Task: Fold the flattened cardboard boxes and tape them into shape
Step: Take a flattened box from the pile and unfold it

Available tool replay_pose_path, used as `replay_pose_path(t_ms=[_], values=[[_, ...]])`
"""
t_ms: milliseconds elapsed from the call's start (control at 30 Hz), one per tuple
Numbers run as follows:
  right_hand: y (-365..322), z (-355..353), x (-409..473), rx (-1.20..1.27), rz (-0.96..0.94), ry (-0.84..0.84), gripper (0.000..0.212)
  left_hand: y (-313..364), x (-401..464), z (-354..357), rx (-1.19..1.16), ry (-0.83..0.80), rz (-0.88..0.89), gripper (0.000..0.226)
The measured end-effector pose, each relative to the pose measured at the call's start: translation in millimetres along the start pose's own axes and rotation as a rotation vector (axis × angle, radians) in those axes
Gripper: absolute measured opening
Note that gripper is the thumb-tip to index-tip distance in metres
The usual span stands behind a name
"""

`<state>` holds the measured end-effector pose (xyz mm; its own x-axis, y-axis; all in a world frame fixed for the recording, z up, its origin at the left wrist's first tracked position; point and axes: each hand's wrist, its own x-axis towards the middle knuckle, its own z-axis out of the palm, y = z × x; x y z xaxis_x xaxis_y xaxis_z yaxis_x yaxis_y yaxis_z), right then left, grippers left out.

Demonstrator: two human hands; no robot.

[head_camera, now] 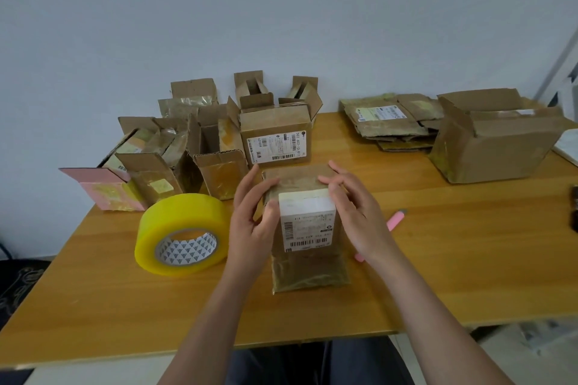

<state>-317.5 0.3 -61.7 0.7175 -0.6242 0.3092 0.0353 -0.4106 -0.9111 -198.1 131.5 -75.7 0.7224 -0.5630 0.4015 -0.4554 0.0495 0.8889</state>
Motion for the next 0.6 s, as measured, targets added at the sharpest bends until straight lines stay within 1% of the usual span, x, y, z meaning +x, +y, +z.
replay_pose_path(t_ms=[67, 167, 333, 467, 600], values=[[-3, 0, 4, 0.008, 0.028, 0.021, 0.024, -3, -1, 1, 0.0, 0.043, 0.019, 0.031], [-7, -4, 13, 0.051, 0.091, 0.026, 0.012, -3, -1, 3, -0.003, 0.085, 0.041, 0.03], [-13, -6, 13, 0.07, 0.123, 0.03, 0.018, -4, -4, 2, 0.05, 0.135, 0.111, 0.033], [-11, -9, 18, 0.198, 0.221, 0.045, 0.018, -6, -7, 5, 0.048, 0.158, 0.121, 0.028], [-4, -6, 15, 0.208, 0.182, 0.078, 0.021, -8, -7, 7, 0.07, 0.192, 0.169, 0.03]])
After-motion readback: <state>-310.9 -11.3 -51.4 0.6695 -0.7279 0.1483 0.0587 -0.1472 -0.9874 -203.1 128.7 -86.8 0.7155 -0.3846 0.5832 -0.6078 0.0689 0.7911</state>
